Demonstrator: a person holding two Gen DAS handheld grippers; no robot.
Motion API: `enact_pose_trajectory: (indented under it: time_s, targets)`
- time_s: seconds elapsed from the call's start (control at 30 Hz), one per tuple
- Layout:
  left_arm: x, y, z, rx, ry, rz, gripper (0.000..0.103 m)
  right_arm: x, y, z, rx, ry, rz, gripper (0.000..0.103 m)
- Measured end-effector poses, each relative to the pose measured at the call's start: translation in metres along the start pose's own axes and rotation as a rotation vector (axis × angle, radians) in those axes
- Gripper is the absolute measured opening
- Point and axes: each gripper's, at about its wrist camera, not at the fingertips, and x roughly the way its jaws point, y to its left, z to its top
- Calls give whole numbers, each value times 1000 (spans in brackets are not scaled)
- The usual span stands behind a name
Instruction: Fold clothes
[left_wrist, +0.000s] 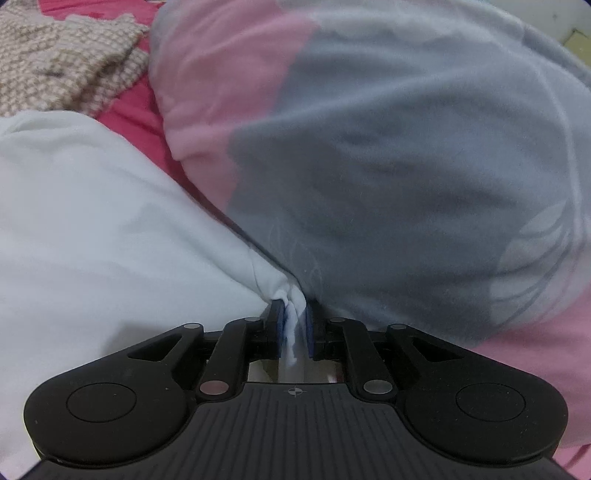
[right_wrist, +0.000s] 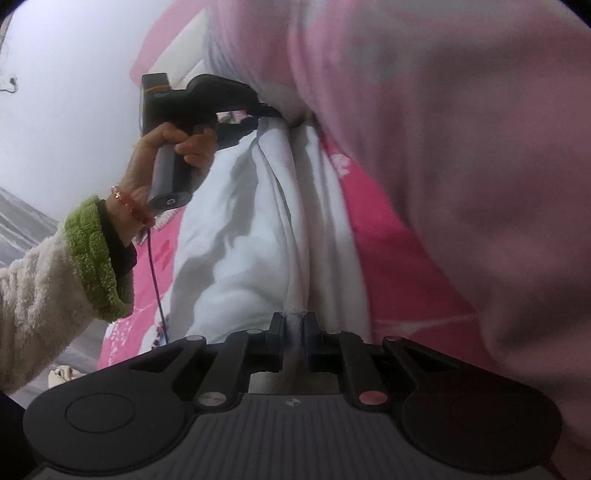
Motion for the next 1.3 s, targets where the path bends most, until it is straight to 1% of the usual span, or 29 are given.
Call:
enact_pose_trajectory:
  time_s: [0.07,0.13,0.17,0.2,0.23,0.3,0.43,0.47,0.5,0.57,0.6,0.7,0.8,0.83,0.9,0.93,0.97,1.0,1.03,1.07,1.13,1.2,1.3]
  targets:
    - [-1,9,0,-17,28,-16,20,0,0,-2,-2,2,-6,11]
    - [-11,21,2,-38,45,-31,37,0,2,-2,-7,4,-11,11]
    - [-16,27,3,-48,54,-39,41,1,3,-1,-7,4,-13,11]
    - [-21,33,4,-58,62,-46,47,3,2,1,-9,6,-17,11]
    - [-28,39,4,-63,68,-52,52,6,1,2,-11,9,-25,12]
    - [-54,52,-4,-41,63,-53,57,10,0,3,-25,18,-48,12]
    - [-105,77,-20,4,53,-55,61,13,14,10,-121,33,-125,14]
    - [-117,83,-25,20,55,-53,61,12,19,12,-160,32,-155,16]
    - [-127,84,-33,53,68,-42,61,9,24,12,-197,28,-186,20]
    - [-148,90,-55,135,103,-6,63,2,31,11,-267,13,-251,21]
    - [-155,93,-64,177,126,12,63,-1,33,10,-289,11,-269,21]
    - [-177,93,-109,300,226,18,63,-11,34,4,-276,33,-226,22]
    - [-199,96,-155,358,336,-33,63,-18,38,1,-220,45,-178,31]
    - [-204,98,-168,351,371,-56,63,-18,37,1,-196,55,-163,33]
    - [-210,105,-188,309,427,-102,63,-8,31,3,-139,112,-151,38]
    - [-213,107,-197,290,449,-117,63,-4,30,3,-114,135,-157,38]
    - [-216,107,-205,290,466,-126,63,-3,30,2,-96,140,-166,41]
    - [-219,107,-212,297,480,-135,63,-1,30,3,-87,137,-164,40]
    - [-222,105,-219,329,483,-143,63,0,30,3,-87,134,-163,40]
    - [-226,102,-226,365,482,-151,63,1,30,2,-90,133,-166,39]
    - [-229,96,-238,427,487,-147,63,5,30,0,-96,132,-173,34]
    - [-228,89,-249,502,475,-110,63,3,34,-1,-122,122,-185,13]
    - [-230,75,-265,620,443,-59,63,-9,51,-1,-202,86,-226,8]
